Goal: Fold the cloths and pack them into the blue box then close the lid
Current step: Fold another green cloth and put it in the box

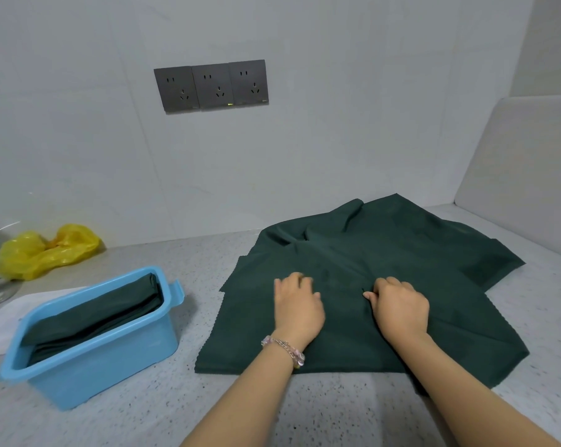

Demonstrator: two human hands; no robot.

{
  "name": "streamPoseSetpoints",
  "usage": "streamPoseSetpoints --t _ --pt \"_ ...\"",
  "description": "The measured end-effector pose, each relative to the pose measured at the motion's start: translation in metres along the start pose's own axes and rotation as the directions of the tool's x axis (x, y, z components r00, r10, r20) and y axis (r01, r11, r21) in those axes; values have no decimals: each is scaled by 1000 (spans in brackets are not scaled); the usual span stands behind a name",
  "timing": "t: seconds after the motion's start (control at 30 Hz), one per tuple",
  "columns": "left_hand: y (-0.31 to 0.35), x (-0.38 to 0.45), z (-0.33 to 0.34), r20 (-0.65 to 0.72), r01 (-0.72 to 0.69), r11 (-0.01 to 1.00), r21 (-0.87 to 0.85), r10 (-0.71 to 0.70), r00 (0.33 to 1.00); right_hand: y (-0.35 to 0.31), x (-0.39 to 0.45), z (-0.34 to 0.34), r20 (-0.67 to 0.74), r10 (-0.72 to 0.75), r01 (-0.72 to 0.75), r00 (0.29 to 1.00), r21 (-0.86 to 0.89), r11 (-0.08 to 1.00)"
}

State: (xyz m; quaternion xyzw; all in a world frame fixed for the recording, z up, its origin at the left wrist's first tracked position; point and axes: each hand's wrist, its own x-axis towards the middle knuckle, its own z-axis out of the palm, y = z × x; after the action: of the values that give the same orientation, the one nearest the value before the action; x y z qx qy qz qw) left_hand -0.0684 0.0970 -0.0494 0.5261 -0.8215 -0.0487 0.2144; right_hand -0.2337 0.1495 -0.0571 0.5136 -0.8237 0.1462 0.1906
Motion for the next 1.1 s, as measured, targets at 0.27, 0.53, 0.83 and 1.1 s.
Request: streamPoseSetpoints --t 0.27,0.53,0.83,1.1 --pt "23 -16 16 367 -106 985 136 49 929 61 -26 -28 185 -200 95 962 458 884" --pt "19 -15 19 367 -130 982 135 72 927 127 -79 -45 297 -249 114 922 405 907" --pt "2 -25 11 361 -154 980 122 101 927 121 -35 -53 374 175 -378 911 586 717" --pt "2 -26 10 346 -151 980 130 98 933 115 -24 -51 294 306 -372 905 203 906"
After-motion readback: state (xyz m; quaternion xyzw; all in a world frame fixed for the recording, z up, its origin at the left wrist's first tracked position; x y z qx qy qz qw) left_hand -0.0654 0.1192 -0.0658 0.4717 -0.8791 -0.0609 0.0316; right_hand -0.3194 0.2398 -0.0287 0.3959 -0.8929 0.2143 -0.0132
